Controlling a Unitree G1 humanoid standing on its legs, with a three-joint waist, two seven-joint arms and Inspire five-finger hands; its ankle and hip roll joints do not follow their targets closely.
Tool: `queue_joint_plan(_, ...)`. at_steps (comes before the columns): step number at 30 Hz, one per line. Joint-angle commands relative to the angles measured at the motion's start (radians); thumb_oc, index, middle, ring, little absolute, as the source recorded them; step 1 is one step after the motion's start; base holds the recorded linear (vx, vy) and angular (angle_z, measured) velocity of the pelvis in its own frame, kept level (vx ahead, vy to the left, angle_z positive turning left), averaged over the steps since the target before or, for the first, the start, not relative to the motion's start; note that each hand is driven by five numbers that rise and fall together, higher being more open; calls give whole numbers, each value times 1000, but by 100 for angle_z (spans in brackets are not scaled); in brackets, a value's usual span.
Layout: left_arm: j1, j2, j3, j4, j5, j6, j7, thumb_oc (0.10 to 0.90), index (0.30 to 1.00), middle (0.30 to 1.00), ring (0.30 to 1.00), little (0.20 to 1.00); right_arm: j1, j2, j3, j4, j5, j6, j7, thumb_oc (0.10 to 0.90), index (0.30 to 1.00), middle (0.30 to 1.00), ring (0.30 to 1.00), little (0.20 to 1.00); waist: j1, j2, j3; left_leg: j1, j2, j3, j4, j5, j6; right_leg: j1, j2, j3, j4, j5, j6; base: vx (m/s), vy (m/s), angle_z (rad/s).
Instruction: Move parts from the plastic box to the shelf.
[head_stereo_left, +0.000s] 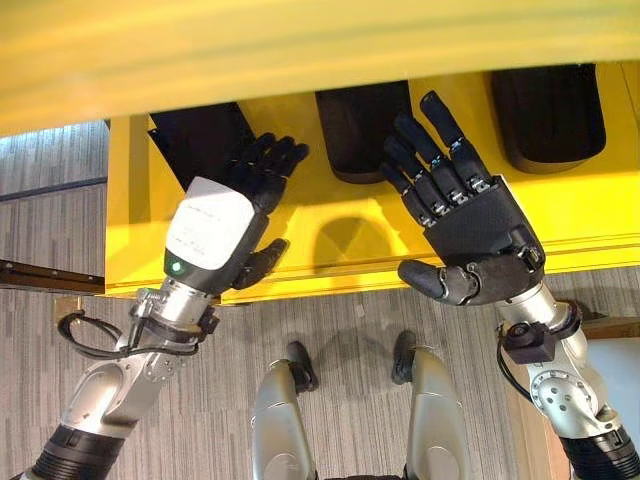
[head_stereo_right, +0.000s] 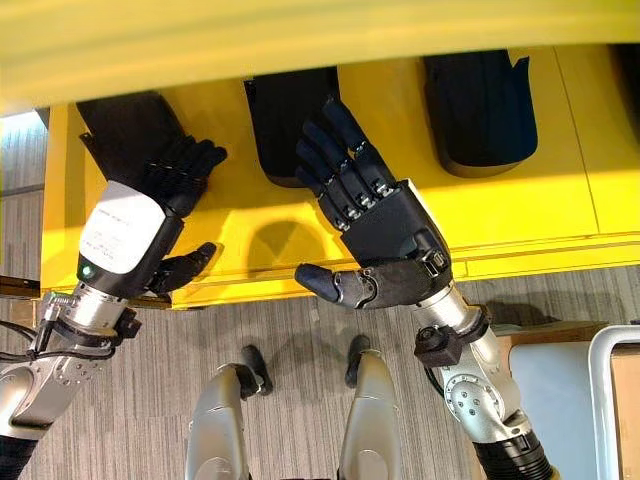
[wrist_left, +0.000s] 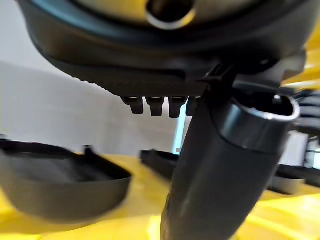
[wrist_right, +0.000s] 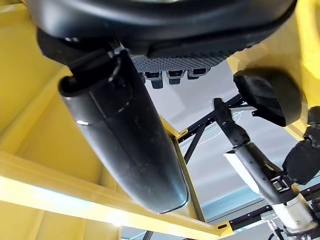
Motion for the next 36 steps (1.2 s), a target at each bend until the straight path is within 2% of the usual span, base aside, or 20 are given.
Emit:
queue_joint_plan(1,-46,46,32,-58,-24,39,116,900,1000,1000,1000,1000,-98,63,-26,-92,21,-54,38,900,1000,1000,1000,1000,-2,-22,-55,82,41,26,-36,-31,-28,69,-71,-7,20,-46,100,0,0,0)
queue_joint_plan(5,-36,34,37,-25,-40,44,79,900,1000,1000,1000,1000,-100,70,-28,-96,12,-49,29,900,1000,1000,1000,1000,1,-23,-54,76,41,22,-34,-31,-27,63,-70,-4,23,-47,99,2,-3,-1)
queue_joint_plan(6,-27,19,24,-25,-52,61,31,900,1000,1000,1000,1000,-100,69,-29,-100,10,-52,20,900,1000,1000,1000,1000,1,-24,-52,74,40,22,-33,-34,-26,61,-70,-4,24,-47,99,4,-16,-4)
queue_joint_plan(11,-32,1,-17,-9,-31,124,-47,900,1000,1000,1000,1000,-100,72,-33,-100,11,-52,20,900,1000,1000,1000,1000,-1,-27,-48,70,41,23,-31,-36,-25,60,-67,-5,24,-48,101,0,0,0)
queue_joint_plan(17,-38,-1,-52,5,8,142,-87,900,1000,1000,1000,1000,-96,71,-35,-101,12,-57,27,900,1000,1000,1000,1000,-3,-29,-44,68,41,26,-32,-37,-24,59,-65,-4,19,-46,102,0,0,0)
queue_joint_plan(25,-65,11,-117,28,57,242,-210,900,1000,1000,1000,1000,-101,66,-39,-89,21,-64,35,900,1000,1000,1000,1000,-9,-30,-42,70,44,32,-35,-37,-25,62,-66,-7,13,-42,106,0,0,0)
queue_joint_plan(36,-92,23,-161,54,98,345,-354,900,1000,1000,1000,1000,-108,59,-53,-84,31,-56,41,900,1000,1000,1000,1000,-17,-29,-42,73,47,36,-36,-37,-25,64,-63,-6,6,-38,108,0,0,0)
